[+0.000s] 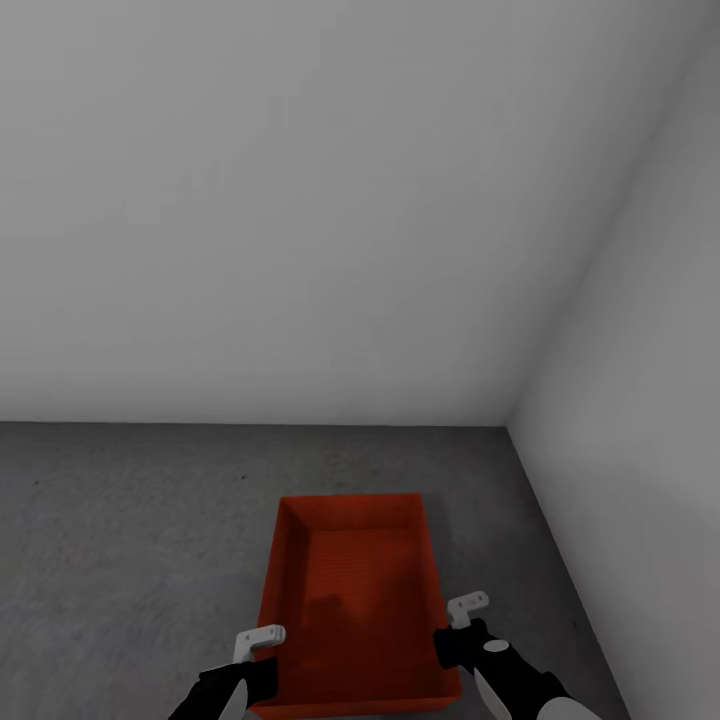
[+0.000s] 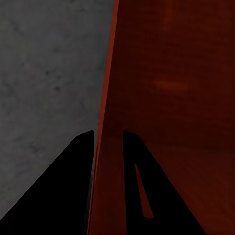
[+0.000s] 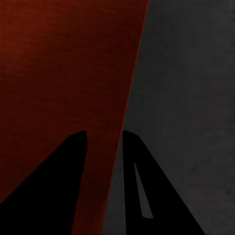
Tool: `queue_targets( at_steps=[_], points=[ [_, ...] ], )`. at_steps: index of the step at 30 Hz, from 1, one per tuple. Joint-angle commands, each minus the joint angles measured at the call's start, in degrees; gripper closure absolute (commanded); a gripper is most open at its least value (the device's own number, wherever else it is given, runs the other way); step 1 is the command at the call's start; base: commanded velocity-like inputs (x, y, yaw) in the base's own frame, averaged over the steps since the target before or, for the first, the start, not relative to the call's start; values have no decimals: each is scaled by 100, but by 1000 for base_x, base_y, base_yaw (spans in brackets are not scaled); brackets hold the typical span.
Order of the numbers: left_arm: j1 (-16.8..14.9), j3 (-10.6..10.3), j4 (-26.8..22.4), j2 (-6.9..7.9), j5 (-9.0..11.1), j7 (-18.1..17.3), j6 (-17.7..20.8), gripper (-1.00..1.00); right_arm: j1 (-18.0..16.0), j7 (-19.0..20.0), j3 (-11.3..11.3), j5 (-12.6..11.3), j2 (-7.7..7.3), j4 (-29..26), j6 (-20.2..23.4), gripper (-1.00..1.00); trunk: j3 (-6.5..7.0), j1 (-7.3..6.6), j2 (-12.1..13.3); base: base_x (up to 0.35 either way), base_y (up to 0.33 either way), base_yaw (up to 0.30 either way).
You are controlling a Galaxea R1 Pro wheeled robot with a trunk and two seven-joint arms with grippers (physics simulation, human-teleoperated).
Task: Move the two storage containers from the living room to the garage. In the garage, place one container on the floor and stack the other container on top of it (either order is fine).
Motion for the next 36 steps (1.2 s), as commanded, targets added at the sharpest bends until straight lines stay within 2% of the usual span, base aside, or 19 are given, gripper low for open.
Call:
queue_targets(
  at_steps=[1, 3, 17, 33, 36],
  points=[
    [5, -62, 10, -6, 141, 59, 28, 100, -3, 132, 67, -3, 261, -135, -4, 100, -4, -1, -2, 0, 0, 0],
    [5, -62, 10, -6, 141, 59, 28, 100, -3, 132, 68, -1, 261, -134, -6, 100, -4, -1, -2, 0, 0, 0],
    [5, -62, 10, -6, 141, 59, 28, 100, -3, 132, 72, 0, 261, -134, -7, 100, -256, 306, -563, 0, 0, 0],
    [5, -64, 10, -8, 141, 59, 28, 100, -3, 132, 69, 0, 261, -134, -7, 100, -256, 306, -563, 0, 0, 0],
    [5, -61, 10, -7, 141, 59, 27, 100, -3, 132, 71, 0, 261, -133, -7, 100, -310, 372, -683, 0, 0, 0]
  ],
)
